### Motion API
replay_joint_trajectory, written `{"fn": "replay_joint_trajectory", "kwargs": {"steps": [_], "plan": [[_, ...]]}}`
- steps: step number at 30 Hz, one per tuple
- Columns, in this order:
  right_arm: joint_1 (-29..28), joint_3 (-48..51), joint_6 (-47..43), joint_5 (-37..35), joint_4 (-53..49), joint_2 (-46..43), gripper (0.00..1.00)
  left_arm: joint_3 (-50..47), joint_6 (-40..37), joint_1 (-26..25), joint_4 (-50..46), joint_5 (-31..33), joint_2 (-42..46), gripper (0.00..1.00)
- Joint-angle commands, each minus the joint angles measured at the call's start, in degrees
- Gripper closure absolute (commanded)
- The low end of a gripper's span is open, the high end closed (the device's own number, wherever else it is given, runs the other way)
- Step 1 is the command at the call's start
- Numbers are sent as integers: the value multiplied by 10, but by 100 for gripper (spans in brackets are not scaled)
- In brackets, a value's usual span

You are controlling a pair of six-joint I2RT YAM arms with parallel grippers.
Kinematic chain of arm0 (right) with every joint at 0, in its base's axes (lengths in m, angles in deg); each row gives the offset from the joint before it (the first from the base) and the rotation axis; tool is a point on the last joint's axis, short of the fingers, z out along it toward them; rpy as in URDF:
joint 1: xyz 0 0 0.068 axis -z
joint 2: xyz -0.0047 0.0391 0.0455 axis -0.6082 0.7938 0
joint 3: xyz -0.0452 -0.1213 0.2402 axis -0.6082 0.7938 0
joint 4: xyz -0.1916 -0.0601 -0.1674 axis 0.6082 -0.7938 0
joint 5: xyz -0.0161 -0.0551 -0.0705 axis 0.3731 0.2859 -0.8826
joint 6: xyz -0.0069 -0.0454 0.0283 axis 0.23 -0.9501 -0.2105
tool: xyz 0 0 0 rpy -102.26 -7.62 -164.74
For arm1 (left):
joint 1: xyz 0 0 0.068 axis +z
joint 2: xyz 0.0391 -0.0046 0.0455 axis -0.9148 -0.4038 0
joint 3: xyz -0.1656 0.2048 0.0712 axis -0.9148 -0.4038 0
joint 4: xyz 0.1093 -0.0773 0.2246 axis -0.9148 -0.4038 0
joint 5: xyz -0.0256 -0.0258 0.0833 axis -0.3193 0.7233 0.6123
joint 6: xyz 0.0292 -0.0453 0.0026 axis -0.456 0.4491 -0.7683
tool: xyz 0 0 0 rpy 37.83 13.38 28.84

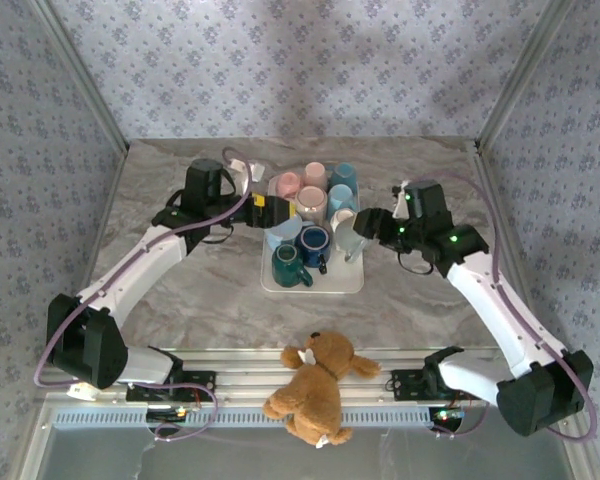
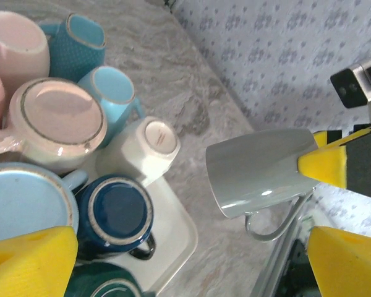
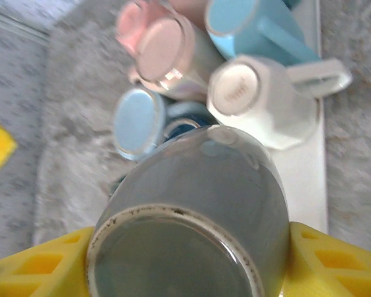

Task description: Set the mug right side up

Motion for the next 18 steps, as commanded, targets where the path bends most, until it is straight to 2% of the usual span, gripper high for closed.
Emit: {"fn": "replay_joint_trajectory", "kwargs": {"steps": [1, 6, 10, 14, 18], "plan": [[13, -36, 36, 80, 79, -13, 50, 28, 88, 5, 74, -17, 10, 4], [42, -42, 94, 157, 196, -13, 50, 45, 163, 15, 135, -59, 5, 4], [56, -38, 148, 198, 278, -4, 50, 26, 236, 42, 205, -50, 19, 5], [67, -28, 210, 244, 380, 19, 51, -5, 337, 71, 326, -90, 8, 10], [73, -22, 270, 284, 478, 50, 51, -11, 404, 75, 416, -137, -19, 17]]}}
